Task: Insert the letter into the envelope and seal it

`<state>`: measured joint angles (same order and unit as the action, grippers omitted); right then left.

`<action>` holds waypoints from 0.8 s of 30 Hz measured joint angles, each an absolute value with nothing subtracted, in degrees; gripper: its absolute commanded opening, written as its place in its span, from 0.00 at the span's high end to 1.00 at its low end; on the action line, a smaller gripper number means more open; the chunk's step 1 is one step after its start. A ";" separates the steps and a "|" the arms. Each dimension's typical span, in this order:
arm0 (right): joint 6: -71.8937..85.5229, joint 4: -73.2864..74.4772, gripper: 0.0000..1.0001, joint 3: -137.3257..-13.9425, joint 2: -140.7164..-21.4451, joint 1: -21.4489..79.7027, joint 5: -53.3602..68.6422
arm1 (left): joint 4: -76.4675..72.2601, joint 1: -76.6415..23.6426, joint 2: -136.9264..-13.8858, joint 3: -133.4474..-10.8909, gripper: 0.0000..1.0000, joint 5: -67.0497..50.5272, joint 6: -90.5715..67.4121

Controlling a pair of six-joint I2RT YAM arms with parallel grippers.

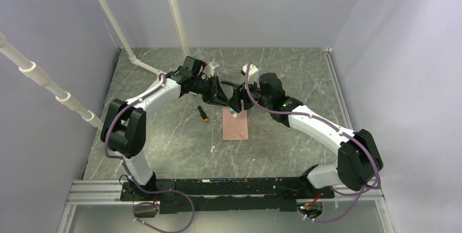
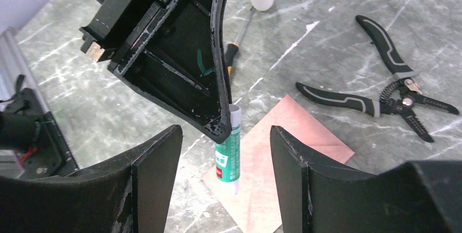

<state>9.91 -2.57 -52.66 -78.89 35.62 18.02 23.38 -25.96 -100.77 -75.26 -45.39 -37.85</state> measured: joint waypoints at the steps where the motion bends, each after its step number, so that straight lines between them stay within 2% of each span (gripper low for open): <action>1: 10.13 -2.48 0.37 -52.66 -78.37 35.59 18.74 | 22.83 -25.96 -99.94 -74.43 0.98 -45.08 -37.69; 12: 10.31 3.66 0.43 -52.66 -77.62 35.62 27.16 | 14.44 -25.96 -91.07 -68.34 0.97 -44.47 -36.58; 18: 8.93 6.72 0.57 -52.77 -77.62 35.57 27.55 | 14.59 -25.96 -90.56 -68.34 0.98 -44.31 -34.44; 24: 8.38 7.42 0.65 -52.82 -77.62 35.38 27.07 | 14.66 -26.11 -90.45 -68.34 0.98 -44.77 -33.67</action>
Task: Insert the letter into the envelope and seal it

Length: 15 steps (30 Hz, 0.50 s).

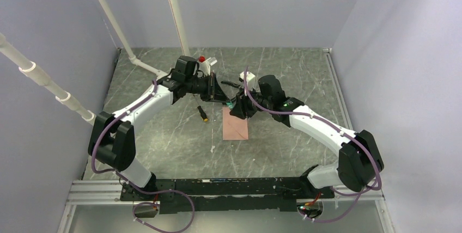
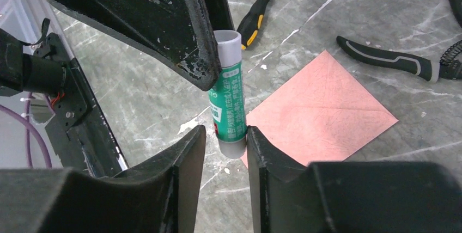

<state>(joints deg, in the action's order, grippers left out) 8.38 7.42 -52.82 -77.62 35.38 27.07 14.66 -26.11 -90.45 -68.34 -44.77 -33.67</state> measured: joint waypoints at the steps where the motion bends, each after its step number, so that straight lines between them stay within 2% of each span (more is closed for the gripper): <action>1: 8.40 7.33 0.67 -52.82 -77.62 35.38 26.92 | 14.61 -26.11 -90.45 -68.34 0.98 -44.91 -33.67; 5: 8.62 6.76 0.81 -52.82 -77.62 35.33 25.67 | 14.17 -26.02 -90.45 -68.34 0.97 -45.34 -33.69; 7: 9.04 6.46 0.85 -52.82 -77.65 35.33 25.39 | 13.74 -25.96 -90.45 -68.34 0.97 -45.36 -33.80; 9: 9.45 5.91 0.88 -52.82 -77.65 35.33 24.97 | 12.97 -25.87 -90.35 -68.23 0.92 -45.36 -33.89; 10: 9.69 5.54 0.89 -52.82 -77.65 35.33 24.84 | 12.45 -25.80 -90.19 -68.07 0.86 -45.36 -33.93; 12: 10.24 4.82 0.89 -52.82 -77.65 35.33 24.69 | 11.40 -25.65 -89.82 -67.70 0.64 -45.34 -34.11; 15: 11.31 3.16 0.89 -52.82 -77.65 35.35 24.80 | 9.58 -25.45 -89.21 -67.07 0.38 -45.32 -34.65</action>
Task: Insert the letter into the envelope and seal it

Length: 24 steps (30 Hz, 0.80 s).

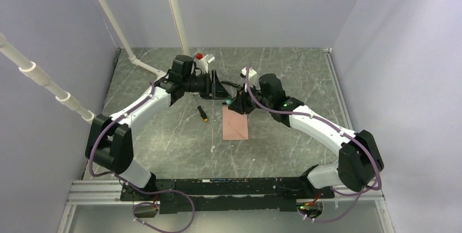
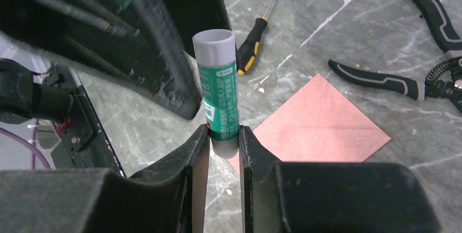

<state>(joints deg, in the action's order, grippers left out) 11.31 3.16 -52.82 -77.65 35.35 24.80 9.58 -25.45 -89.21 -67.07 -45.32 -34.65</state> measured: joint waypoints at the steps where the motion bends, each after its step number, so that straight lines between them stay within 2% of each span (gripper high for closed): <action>1: 11.70 2.42 0.90 -52.82 -77.65 35.35 24.80 | 8.91 -25.52 -88.79 -66.63 0.31 -45.41 -35.11; 4: 13.17 0.36 0.90 -52.82 -77.65 35.40 24.97 | 7.46 -25.85 -87.20 -65.58 0.22 -45.28 -35.64; 8: 17.23 -2.92 0.90 -52.71 -77.62 35.40 24.95 | 3.01 -25.93 -84.14 -63.20 0.22 -43.92 -36.64; 12: 22.31 -8.19 0.90 -52.05 -77.23 35.40 24.12 | -1.13 -25.96 -81.25 -60.47 0.30 -42.02 -37.71; 17: 26.72 -12.34 0.89 -51.79 -76.86 35.24 24.25 | -5.80 -25.96 -79.61 -58.61 0.53 -40.36 -39.57; 19: 28.03 -13.13 0.89 -51.79 -76.86 35.05 24.47 | -7.33 -25.91 -78.96 -57.89 0.58 -39.64 -40.21; 21: 29.26 -14.04 0.89 -51.79 -76.86 34.76 24.60 | -8.99 -25.76 -78.48 -57.23 0.59 -39.07 -41.17; 24: 30.30 -15.42 0.89 -51.79 -76.86 34.54 24.77 | -11.77 -25.52 -77.80 -56.27 0.52 -37.54 -42.65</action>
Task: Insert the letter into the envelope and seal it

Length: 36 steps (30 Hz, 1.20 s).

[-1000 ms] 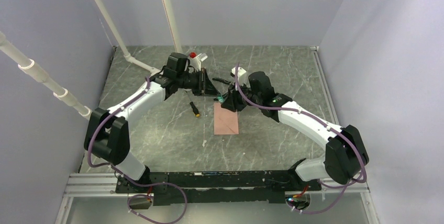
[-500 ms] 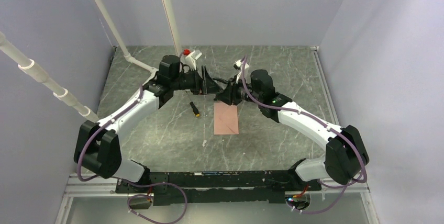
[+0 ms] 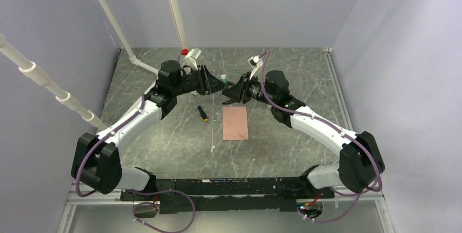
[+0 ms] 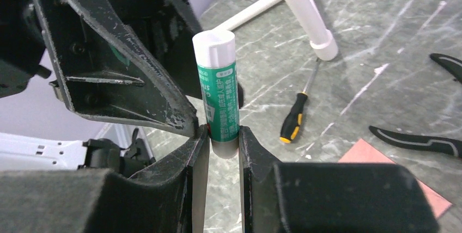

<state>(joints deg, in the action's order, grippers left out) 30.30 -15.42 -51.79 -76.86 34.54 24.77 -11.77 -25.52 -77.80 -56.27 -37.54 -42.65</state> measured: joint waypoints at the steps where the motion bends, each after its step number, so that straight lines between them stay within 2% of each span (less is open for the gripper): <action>1: 30.65 -15.79 0.89 -51.79 -76.86 34.63 25.19 | -12.60 -25.54 -77.80 -56.14 0.51 -37.36 -43.03; 5: 31.22 -16.86 0.89 -51.79 -76.86 35.31 26.85 | -14.20 -25.91 -77.69 -56.10 0.49 -36.60 -44.01; 11: 32.01 -17.58 0.90 -51.77 -76.79 35.46 27.62 | -14.57 -25.96 -77.45 -55.81 0.58 -36.10 -44.40; 17: 33.17 -17.63 0.89 -51.48 -75.99 35.46 26.70 | -15.81 -25.96 -77.14 -54.24 0.62 -36.14 -44.80; 19: 33.67 -17.63 0.89 -51.24 -75.75 35.46 26.46 | -16.38 -25.98 -76.82 -53.67 0.69 -36.16 -44.91; 22: 34.37 -17.78 0.87 -51.24 -75.75 35.51 26.41 | -16.95 -25.98 -76.66 -53.56 0.91 -36.27 -45.25; 23: 34.54 -17.98 0.85 -51.24 -75.75 35.51 26.37 | -17.37 -25.98 -76.66 -53.54 0.96 -36.42 -45.52; 24: 34.74 -18.13 0.81 -51.24 -75.75 35.51 26.37 | -17.76 -25.98 -76.66 -53.52 0.97 -36.56 -45.69; 29: 34.39 -16.86 0.45 -51.57 -75.70 35.48 26.48 | -17.15 -25.98 -76.64 -53.47 0.97 -36.82 -44.16; 31: 33.30 -14.55 0.40 -51.68 -74.91 35.46 26.39 | -14.74 -25.98 -76.49 -53.80 0.98 -37.28 -41.52; 36: 28.71 -6.31 0.36 -53.39 -70.13 33.45 27.22 | -6.70 -25.80 -76.42 -58.26 0.98 -41.85 -32.47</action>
<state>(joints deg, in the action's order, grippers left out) 28.71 -6.31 -53.39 -70.13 33.45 27.22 -6.70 -25.80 -76.42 -58.26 -41.85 -32.47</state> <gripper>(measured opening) 0.623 0.238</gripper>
